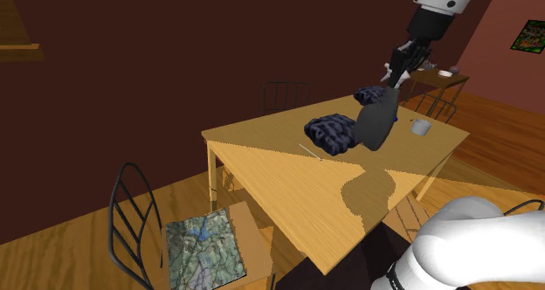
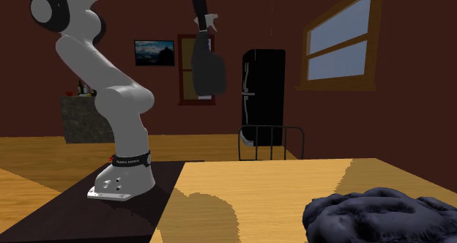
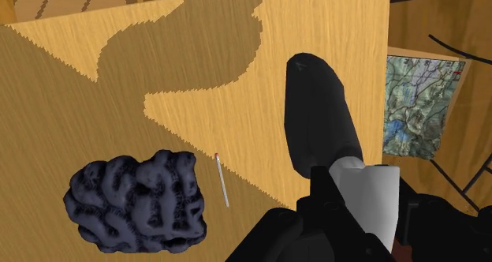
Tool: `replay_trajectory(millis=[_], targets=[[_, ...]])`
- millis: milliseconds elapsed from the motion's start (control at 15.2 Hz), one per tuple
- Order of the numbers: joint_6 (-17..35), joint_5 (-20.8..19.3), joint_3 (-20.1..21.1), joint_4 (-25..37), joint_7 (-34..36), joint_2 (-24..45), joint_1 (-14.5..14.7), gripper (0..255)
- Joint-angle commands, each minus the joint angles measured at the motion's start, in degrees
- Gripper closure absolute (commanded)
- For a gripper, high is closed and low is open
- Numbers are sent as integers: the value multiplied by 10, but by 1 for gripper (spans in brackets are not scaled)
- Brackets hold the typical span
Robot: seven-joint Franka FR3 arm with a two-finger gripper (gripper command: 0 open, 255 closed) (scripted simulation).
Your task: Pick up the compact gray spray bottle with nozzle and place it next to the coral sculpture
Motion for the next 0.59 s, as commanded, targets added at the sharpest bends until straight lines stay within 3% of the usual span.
replay_trajectory(millis=[0, 528], targets=[[11, -15, -27, 4, -27, 13, -2, 255], [62, -55, -133, 30, -130, 77, -7, 255]])
